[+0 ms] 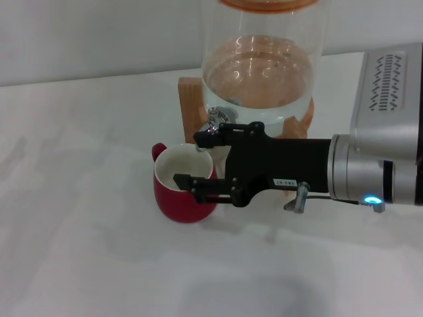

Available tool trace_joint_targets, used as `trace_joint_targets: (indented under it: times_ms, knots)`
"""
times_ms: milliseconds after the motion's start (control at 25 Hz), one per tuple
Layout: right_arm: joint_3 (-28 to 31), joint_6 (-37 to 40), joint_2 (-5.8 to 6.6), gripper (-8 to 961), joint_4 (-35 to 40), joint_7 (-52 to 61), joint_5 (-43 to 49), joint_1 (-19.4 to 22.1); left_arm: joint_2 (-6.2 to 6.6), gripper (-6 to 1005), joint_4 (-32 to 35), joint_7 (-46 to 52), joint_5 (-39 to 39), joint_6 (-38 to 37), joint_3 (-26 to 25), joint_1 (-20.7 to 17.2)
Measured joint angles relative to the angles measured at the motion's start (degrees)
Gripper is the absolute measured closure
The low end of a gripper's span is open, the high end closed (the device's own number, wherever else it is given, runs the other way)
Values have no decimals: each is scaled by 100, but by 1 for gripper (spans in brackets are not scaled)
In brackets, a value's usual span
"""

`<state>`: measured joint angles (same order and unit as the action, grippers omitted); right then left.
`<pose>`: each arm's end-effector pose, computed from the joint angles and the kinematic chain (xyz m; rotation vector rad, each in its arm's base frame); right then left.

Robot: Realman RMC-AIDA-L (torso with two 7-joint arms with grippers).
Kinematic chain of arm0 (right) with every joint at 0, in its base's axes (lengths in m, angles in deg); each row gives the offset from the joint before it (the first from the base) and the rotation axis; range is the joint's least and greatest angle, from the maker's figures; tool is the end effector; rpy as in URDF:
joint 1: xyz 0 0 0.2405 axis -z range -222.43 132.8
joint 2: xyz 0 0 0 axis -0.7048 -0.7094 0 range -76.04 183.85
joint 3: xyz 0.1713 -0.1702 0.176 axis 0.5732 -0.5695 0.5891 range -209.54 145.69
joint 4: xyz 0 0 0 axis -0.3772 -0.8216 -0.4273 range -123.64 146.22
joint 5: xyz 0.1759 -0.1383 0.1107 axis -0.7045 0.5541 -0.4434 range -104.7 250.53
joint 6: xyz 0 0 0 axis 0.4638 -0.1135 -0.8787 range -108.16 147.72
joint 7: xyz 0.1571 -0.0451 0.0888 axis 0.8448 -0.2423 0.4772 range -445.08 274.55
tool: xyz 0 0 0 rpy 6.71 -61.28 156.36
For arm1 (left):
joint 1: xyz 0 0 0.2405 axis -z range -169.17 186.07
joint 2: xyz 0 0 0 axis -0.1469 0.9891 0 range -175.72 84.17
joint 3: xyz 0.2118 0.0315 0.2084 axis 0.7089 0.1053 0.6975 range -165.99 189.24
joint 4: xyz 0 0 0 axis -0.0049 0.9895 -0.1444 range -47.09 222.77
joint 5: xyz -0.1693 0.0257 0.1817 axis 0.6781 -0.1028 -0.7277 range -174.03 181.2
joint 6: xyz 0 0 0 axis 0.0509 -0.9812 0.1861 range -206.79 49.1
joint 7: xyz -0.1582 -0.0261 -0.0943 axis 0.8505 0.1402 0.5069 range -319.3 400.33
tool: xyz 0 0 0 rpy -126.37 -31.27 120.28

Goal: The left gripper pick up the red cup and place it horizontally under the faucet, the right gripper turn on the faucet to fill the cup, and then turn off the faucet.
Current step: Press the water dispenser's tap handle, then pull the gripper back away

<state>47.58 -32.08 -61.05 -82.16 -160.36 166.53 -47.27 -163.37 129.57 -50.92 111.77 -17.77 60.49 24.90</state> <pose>0.1563 0.3387 -0.0705 -2.6227 0.3205 0.6337 -0.3809 0.4260 0.0510 -1.7805 -1.0209 -1.0199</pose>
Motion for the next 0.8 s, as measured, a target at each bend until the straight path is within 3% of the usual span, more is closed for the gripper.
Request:
trace_joint_targets:
  times_ms: [800]
  knots:
    - [208, -15, 3, 234, 99, 36, 18, 10, 0, 135, -29, 3, 1, -4, 17, 52]
